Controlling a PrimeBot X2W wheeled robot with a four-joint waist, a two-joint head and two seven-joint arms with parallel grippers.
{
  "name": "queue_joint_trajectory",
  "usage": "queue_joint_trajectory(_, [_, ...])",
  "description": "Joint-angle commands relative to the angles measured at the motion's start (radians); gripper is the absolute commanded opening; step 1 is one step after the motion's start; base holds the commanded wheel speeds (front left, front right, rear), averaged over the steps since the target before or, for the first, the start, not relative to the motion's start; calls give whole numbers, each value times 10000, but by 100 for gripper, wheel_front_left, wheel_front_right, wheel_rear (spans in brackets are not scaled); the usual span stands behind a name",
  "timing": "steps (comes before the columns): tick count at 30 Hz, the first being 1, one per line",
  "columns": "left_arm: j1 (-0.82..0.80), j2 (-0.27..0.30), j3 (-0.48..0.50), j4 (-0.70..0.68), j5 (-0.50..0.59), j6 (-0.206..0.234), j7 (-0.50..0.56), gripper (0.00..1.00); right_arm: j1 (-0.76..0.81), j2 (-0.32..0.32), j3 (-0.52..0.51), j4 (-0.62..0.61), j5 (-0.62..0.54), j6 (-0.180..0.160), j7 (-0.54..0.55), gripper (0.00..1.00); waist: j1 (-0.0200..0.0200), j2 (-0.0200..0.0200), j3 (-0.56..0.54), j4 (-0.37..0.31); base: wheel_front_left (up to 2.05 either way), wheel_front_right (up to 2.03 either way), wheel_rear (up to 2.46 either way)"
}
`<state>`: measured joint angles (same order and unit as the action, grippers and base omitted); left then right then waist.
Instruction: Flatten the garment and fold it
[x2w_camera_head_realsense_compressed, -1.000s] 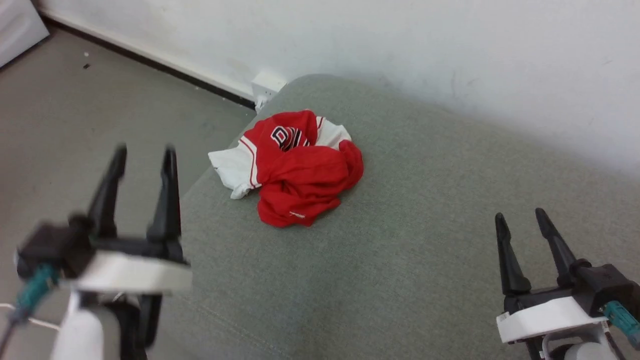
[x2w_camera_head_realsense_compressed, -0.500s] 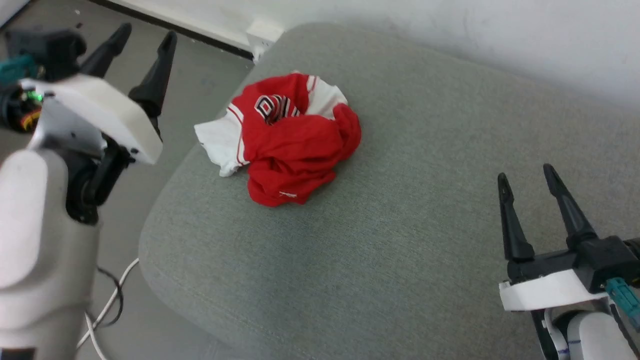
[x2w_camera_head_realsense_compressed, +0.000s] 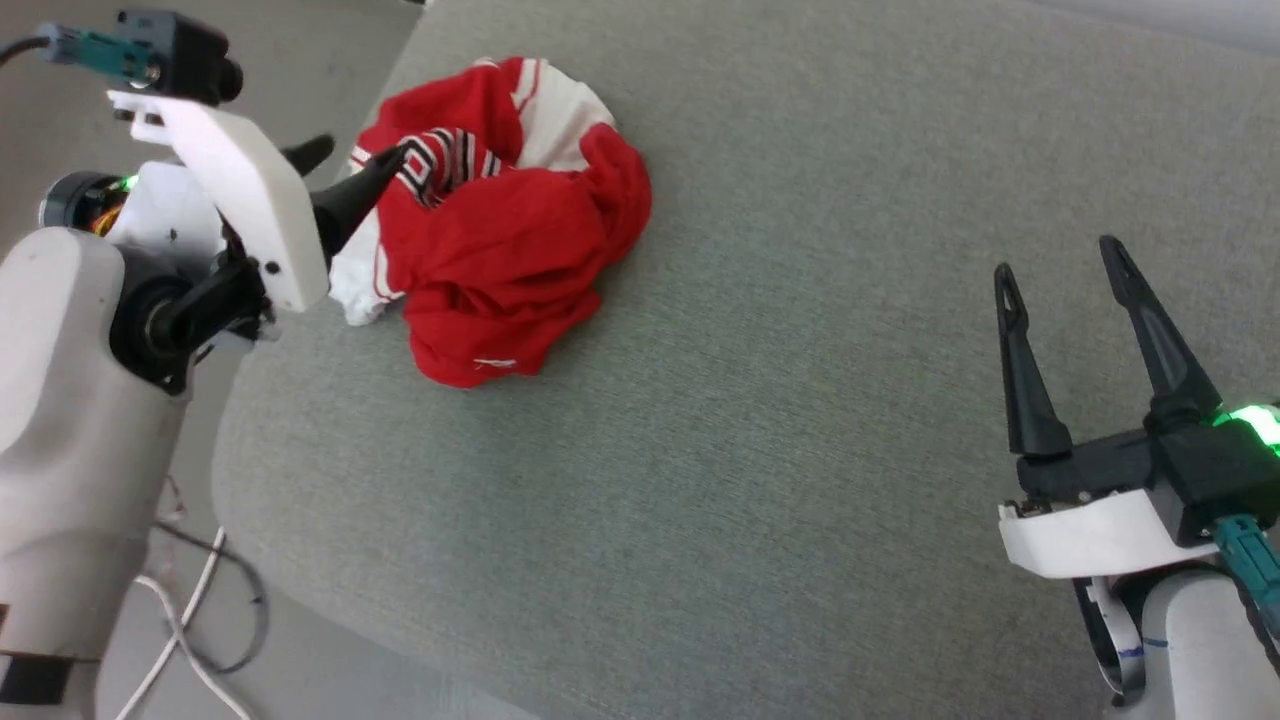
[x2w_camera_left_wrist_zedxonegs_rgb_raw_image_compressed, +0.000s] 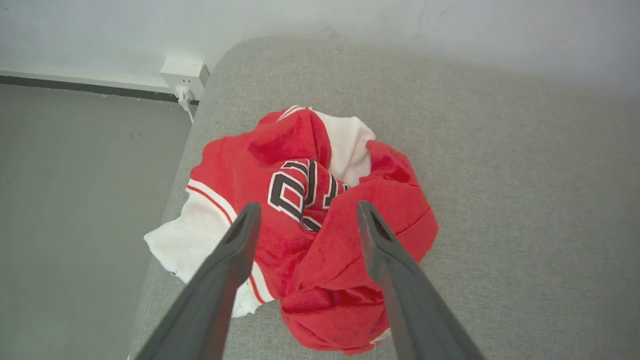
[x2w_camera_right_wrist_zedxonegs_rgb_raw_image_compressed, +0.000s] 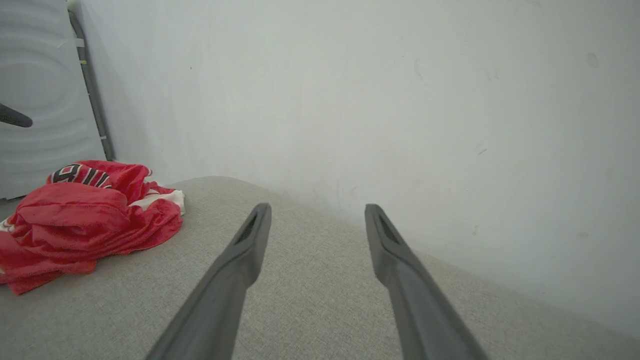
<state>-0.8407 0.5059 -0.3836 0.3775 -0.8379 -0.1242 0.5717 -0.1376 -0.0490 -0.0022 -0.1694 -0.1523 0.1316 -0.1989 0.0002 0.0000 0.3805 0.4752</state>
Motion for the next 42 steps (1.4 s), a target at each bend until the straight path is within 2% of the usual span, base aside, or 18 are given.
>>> queue_joint_trajectory(1, [-220,188,-99,305,-38,-64,165,100,-193,-12,47,-157,-100,-9,75,100,-2,0,598,-572,0,0,0])
queue_joint_trajectory(4, [-332,305,-225,1081,-81,-62,595,100,-273,-14,121,-405,-248,-9,234,100,-2,0,865,-817,0,0,0])
queue_joint_trajectory(9, [-384,51,-164,2175,-634,5,1274,100,-317,-84,148,-782,-365,-9,460,100,-2,0,1242,-1149,0,0,0])
queue_joint_trajectory(15, [-420,-182,-58,2951,-918,21,1282,100,-291,-135,157,-1063,-381,-9,597,100,-2,0,1463,-1307,0,0,0])
queue_joint_trajectory(16, [-432,-190,-101,3072,-881,16,1243,68,-286,-145,157,-1102,-381,-9,619,100,-2,0,1486,-1321,0,0,0])
queue_joint_trajectory(17, [-451,-190,-139,3163,-842,7,1156,2,-285,-152,157,-1136,-381,-9,640,100,-2,0,1500,-1334,0,0,0])
queue_joint_trajectory(22, [-521,-211,-259,3562,-855,-33,816,0,-331,-160,170,-1176,-357,-9,669,100,-2,0,1433,-1366,0,0,0])
queue_joint_trajectory(30, [-648,207,-392,3761,-979,-60,506,0,-353,-97,203,-757,-127,-9,338,100,-2,0,837,-1419,0,0,0])
queue_joint_trajectory(36, [-953,776,-315,3409,-1036,-63,368,0,-312,-37,103,-269,182,-9,-97,100,-2,0,123,-1482,0,0,0])
queue_joint_trajectory(42, [-1538,1034,41,2427,-1200,-63,76,0,-196,-17,-119,181,804,-9,-447,100,-2,0,-609,-1564,0,0,0])
